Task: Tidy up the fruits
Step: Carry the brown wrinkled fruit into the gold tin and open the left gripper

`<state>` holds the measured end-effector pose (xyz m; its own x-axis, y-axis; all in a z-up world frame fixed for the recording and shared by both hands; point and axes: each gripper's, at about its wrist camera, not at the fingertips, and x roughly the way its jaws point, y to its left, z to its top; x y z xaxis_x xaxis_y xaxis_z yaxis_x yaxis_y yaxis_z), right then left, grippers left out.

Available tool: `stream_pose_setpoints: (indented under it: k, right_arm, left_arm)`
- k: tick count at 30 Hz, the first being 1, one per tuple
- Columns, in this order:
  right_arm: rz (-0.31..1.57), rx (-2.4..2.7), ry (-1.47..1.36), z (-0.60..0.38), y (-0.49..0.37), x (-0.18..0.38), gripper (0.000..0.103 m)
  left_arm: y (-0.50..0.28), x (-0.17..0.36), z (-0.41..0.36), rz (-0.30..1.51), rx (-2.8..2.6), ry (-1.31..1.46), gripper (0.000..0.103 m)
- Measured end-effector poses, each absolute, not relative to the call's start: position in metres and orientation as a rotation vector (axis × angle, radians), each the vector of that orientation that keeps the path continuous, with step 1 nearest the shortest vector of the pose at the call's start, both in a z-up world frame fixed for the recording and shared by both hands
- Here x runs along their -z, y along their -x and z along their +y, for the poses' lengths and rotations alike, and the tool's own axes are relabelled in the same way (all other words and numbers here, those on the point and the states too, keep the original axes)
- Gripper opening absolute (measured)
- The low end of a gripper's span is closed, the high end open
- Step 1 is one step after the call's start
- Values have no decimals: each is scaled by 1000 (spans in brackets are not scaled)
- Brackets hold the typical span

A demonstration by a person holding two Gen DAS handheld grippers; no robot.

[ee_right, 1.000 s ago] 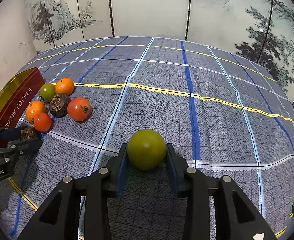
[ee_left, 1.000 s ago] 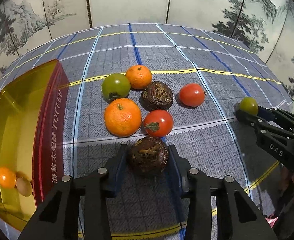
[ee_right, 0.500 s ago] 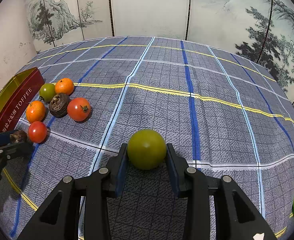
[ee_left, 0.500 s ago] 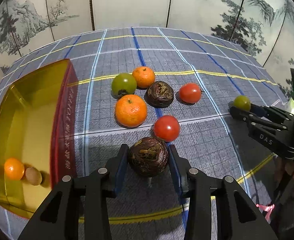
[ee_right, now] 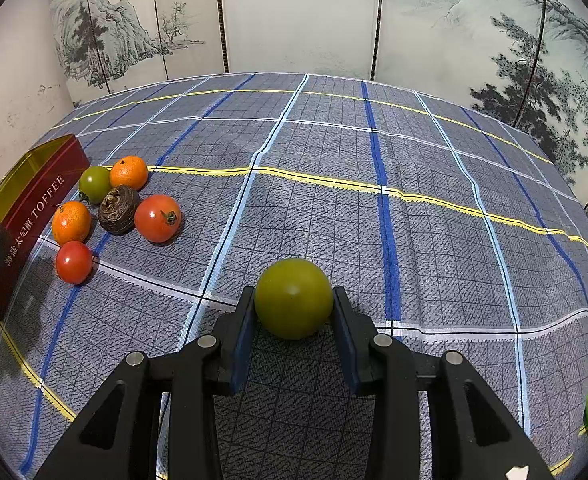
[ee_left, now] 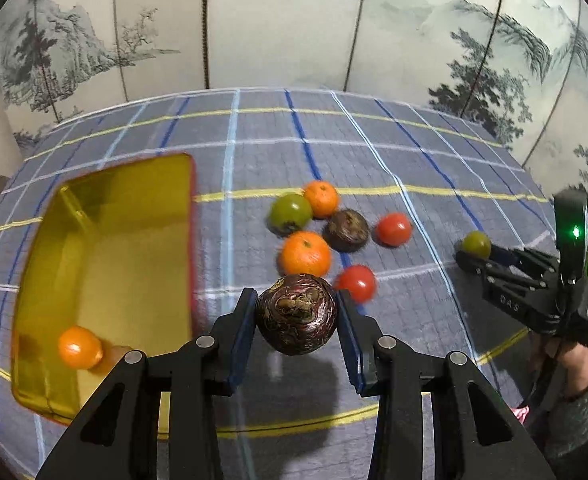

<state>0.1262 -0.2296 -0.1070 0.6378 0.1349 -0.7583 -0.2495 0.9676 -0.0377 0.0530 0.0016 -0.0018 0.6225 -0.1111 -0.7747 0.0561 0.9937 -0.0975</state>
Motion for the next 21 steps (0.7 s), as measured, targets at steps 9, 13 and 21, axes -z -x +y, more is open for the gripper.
stream_pose_setpoints:
  k: [9,13,21]
  right_arm:
    - [852,-220,144,-229,-126,107,35]
    - [852,-220,144,-229,-126,107,35]
    - [852,-220,144,-229,-126,107,35]
  left_arm:
    - [-61,-3,61,873,-49,92,41]
    - [-68,2,93,882,-125,115,41]
    - [-77,24,127,936,-199,125,41]
